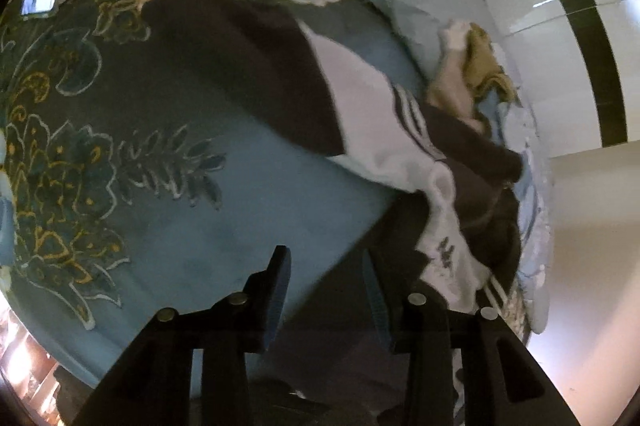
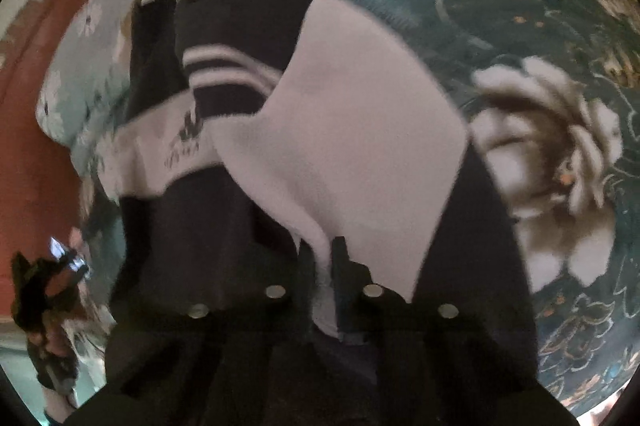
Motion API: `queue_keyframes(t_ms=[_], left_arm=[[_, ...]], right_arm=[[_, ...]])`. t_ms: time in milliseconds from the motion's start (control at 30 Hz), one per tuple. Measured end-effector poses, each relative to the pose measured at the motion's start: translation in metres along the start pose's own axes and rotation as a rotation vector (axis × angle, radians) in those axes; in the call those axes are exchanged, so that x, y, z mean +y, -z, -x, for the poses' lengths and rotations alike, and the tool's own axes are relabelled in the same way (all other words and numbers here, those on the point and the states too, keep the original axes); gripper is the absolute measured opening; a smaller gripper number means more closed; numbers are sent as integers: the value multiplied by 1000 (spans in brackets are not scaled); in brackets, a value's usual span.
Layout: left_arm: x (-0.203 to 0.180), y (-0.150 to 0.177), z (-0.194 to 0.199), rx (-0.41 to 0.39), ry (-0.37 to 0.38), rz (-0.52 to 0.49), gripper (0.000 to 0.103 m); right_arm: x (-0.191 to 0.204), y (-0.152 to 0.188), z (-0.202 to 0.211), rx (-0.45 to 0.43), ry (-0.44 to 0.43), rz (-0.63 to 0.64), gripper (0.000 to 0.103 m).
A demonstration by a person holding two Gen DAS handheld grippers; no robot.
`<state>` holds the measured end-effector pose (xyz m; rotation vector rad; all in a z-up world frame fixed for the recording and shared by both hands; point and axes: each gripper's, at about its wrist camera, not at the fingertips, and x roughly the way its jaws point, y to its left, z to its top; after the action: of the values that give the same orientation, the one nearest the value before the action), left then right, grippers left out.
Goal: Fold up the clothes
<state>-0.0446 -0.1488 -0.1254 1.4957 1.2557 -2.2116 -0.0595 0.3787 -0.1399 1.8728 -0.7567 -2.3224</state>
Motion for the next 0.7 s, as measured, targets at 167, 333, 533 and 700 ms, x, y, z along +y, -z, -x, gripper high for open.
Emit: queue_keyframes(t_ms=[167, 333, 533, 700], left_arm=[[-18, -4, 3, -8, -10, -38, 43], [-27, -6, -4, 7, -37, -57, 43], [-34, -9, -15, 23, -79, -71, 43], [-43, -13, -23, 28, -107, -71, 43]], right_arm=[[-32, -43, 46, -120, 112, 19, 6], [-61, -104, 87, -230, 251, 21, 6], [-91, -178, 88, -241, 370, 36, 6], [-100, -207, 48, -176, 456, 45, 6]])
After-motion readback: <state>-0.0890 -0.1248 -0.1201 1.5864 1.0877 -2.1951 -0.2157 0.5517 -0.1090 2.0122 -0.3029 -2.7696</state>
